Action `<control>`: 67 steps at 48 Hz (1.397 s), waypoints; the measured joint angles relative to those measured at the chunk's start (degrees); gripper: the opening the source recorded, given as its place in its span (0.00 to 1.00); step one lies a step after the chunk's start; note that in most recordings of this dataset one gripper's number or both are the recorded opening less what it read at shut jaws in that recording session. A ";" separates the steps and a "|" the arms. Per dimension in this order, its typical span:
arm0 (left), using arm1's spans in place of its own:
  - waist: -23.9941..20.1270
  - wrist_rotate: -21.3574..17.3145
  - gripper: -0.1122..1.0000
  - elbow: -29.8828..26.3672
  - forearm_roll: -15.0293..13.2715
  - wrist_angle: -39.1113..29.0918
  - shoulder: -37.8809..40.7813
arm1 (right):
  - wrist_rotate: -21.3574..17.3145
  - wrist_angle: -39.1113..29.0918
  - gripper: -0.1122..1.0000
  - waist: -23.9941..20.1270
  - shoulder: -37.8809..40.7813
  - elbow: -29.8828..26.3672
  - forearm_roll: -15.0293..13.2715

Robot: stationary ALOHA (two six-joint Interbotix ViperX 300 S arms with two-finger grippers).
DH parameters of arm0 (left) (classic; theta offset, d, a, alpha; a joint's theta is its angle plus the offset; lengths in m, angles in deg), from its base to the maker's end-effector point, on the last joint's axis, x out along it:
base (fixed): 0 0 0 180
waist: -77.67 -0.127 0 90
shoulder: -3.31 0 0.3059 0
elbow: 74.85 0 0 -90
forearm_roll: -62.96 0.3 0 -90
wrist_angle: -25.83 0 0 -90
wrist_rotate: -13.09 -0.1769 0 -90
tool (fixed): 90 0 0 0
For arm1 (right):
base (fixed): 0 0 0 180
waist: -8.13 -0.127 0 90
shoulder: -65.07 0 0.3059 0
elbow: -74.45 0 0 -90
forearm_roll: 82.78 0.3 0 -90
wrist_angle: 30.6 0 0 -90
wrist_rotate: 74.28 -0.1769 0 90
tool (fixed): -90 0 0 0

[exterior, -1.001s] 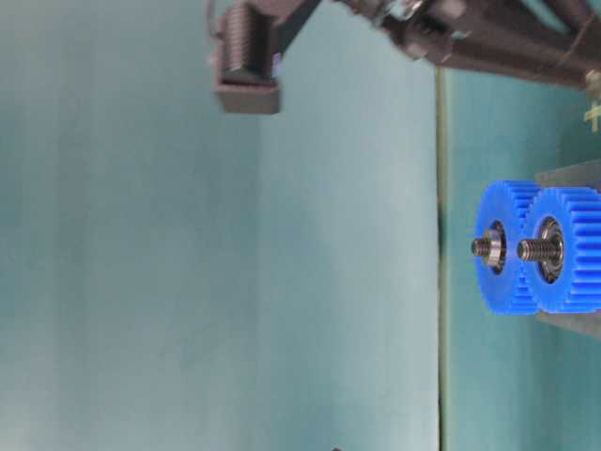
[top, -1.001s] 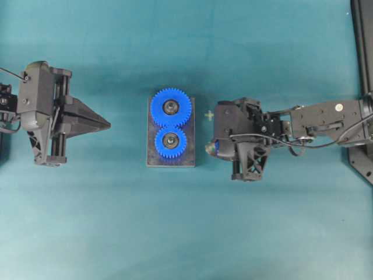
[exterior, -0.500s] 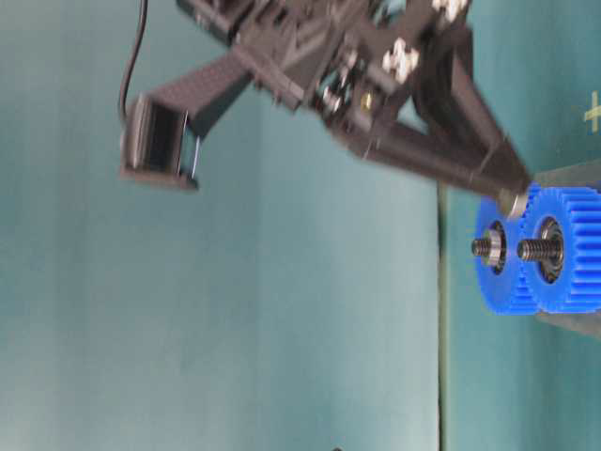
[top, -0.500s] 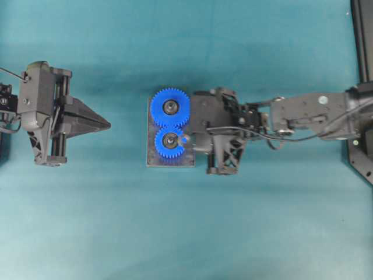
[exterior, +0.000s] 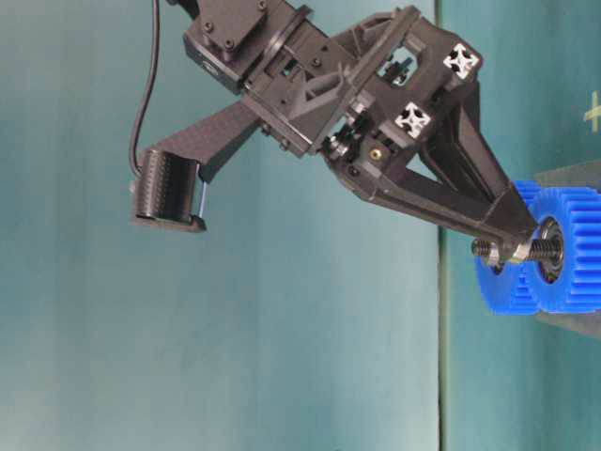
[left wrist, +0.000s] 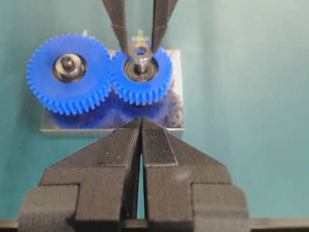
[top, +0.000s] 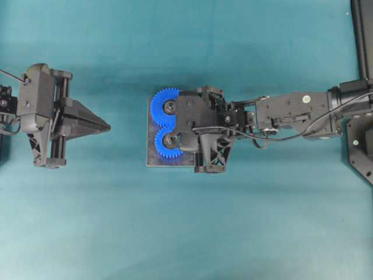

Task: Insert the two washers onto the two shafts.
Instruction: 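Carry the washer with the right gripper over the lower blue gear's shaft, then lower the washer onto the lower gear shaft and open the right gripper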

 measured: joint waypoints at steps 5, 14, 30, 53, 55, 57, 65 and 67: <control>0.00 0.00 0.10 0.00 -0.09 0.00 -0.09 | 0.00 0.00 0.39 0.00 0.18 -0.35 0.00; 0.09 0.00 0.10 0.00 0.00 0.00 0.00 | 0.00 0.00 0.39 0.00 0.44 -0.70 0.00; 0.00 0.00 0.10 0.00 -0.09 0.00 0.00 | 0.00 -0.35 0.39 0.00 0.79 -1.23 0.00; 0.00 0.00 0.10 0.00 0.00 0.00 0.00 | 0.09 -2.55 0.39 -0.09 1.14 -1.85 0.00; 0.09 0.00 0.10 0.00 -0.09 0.00 0.00 | 0.09 -2.20 0.39 -0.09 1.14 -1.85 0.00; 0.09 0.00 0.10 0.00 -0.09 0.00 0.00 | 0.09 -1.93 0.39 -0.09 1.14 -1.93 0.00; 0.09 0.00 0.10 0.00 -0.09 0.00 0.00 | 0.09 -1.85 0.39 0.00 1.58 -2.20 0.00; 0.09 0.00 0.10 0.00 0.00 0.00 0.00 | 0.09 -1.93 0.39 0.00 1.67 -2.37 0.09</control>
